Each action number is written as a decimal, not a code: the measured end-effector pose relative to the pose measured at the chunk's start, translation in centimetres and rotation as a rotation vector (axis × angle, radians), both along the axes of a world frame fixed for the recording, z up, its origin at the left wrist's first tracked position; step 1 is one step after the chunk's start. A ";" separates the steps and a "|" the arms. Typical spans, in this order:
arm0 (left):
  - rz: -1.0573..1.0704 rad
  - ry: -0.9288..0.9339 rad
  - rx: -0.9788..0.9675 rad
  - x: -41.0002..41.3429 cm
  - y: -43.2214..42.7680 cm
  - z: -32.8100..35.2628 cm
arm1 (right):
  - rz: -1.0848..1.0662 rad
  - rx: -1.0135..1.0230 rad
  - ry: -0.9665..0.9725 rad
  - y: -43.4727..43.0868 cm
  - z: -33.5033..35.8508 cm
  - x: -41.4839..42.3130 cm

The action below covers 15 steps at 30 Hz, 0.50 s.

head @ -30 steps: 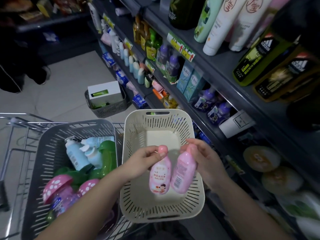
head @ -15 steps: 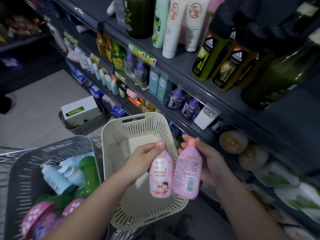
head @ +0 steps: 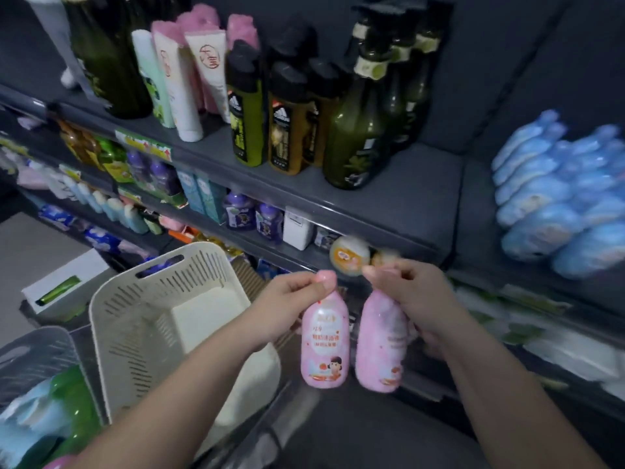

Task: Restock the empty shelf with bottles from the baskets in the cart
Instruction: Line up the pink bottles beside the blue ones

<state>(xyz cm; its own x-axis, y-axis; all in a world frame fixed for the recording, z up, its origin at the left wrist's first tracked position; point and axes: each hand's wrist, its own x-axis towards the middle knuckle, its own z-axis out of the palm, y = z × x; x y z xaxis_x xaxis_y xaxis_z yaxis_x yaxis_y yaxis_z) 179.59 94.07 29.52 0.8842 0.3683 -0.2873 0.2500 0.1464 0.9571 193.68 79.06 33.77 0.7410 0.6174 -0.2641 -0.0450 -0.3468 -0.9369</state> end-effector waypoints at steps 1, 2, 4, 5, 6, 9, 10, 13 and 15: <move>-0.030 -0.012 -0.003 1.0 -1.3 0.4 | -0.016 -0.007 -0.032 -1.5 0.3 0.6; -0.059 -0.026 -0.008 2.0 -2.6 0.7 | -0.028 -0.016 -0.060 -3.1 0.5 1.2; -0.112 -0.041 -0.018 3.9 -5.2 1.4 | -0.053 -0.053 -0.094 -6.3 1.1 2.5; -0.138 -0.053 -0.022 4.8 -6.6 1.7 | -0.063 -0.072 -0.102 -7.9 1.6 3.1; -0.165 -0.065 -0.018 5.6 -8.0 2.1 | -0.070 -0.089 -0.115 -9.5 1.9 3.8; -0.262 -0.081 0.014 8.1 -12.2 3.2 | -0.073 -0.169 -0.231 -14.2 3.0 5.6; -0.285 -0.078 0.017 8.9 -13.7 3.6 | -0.085 -0.179 -0.239 -15.7 3.4 6.1; -0.297 -0.082 0.048 11.2 -17.7 4.6 | -0.136 -0.178 -0.188 -20.0 4.1 7.3; -0.305 -0.082 0.066 12.4 -20.2 5.4 | -0.152 -0.175 -0.180 -22.6 4.3 8.0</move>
